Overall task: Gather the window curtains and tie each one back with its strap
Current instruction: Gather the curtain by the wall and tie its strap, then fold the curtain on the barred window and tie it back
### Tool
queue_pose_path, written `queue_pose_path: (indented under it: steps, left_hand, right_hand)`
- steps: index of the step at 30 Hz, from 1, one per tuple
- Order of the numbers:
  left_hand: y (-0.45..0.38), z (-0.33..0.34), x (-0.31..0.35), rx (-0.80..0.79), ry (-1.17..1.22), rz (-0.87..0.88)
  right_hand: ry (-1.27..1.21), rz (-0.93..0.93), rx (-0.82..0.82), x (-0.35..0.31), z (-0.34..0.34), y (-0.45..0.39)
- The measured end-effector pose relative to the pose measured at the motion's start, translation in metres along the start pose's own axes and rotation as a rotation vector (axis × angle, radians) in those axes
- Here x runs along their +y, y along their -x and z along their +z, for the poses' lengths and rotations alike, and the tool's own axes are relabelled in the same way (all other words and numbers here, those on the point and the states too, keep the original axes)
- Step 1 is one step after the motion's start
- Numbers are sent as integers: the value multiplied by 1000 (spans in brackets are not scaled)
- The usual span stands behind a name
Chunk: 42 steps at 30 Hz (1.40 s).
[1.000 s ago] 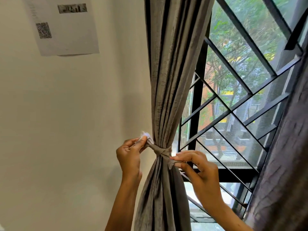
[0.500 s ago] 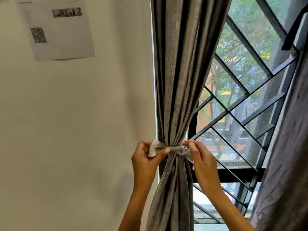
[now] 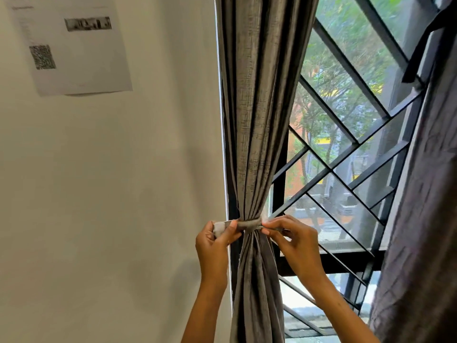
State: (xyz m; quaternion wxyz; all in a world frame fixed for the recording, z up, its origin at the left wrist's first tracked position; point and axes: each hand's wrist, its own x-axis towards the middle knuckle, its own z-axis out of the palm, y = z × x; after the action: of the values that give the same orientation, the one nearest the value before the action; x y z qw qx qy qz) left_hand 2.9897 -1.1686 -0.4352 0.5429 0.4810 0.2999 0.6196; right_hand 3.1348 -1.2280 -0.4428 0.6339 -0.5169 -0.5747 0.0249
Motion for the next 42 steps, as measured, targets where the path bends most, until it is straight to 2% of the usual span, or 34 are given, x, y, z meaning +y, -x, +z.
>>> queue_pose_path:
  steps: [3,6,12,16,19,23,26,31,35,38,42]
  left_hand:
    - [0,1,0,-49,110,-101]
    - [0,2,-1,-82,48,-65]
    - [6,3,4,-121,-329,247]
    - [21,10,16,-82,-364,429]
    - [28,23,25,-18,-416,644]
    - [43,65,49,-30,-427,906]
    - [54,118,72,-65,-415,1003]
    - [68,220,109,-135,-290,981]
    - [79,316,154,-116,-172,949]
    - [73,372,188,-146,-214,904]
    - [55,423,229,-81,-317,903]
  right_hand:
    - [0,15,-6,7,-4,0]
    - [-21,69,39,10,-6,1]
    - [169,84,76,7,-13,6]
    - [252,75,140,-2,-29,12]
    - [262,81,178,-11,-52,9]
    - [288,7,228,-31,-101,-7]
    - [338,-73,314,-49,-158,-35]
    - [350,-231,436,-86,-268,-79]
    - [299,-342,544,-118,-372,-119]
    - [272,-366,585,-127,-429,-156]
    - [261,-340,585,-137,-475,-213]
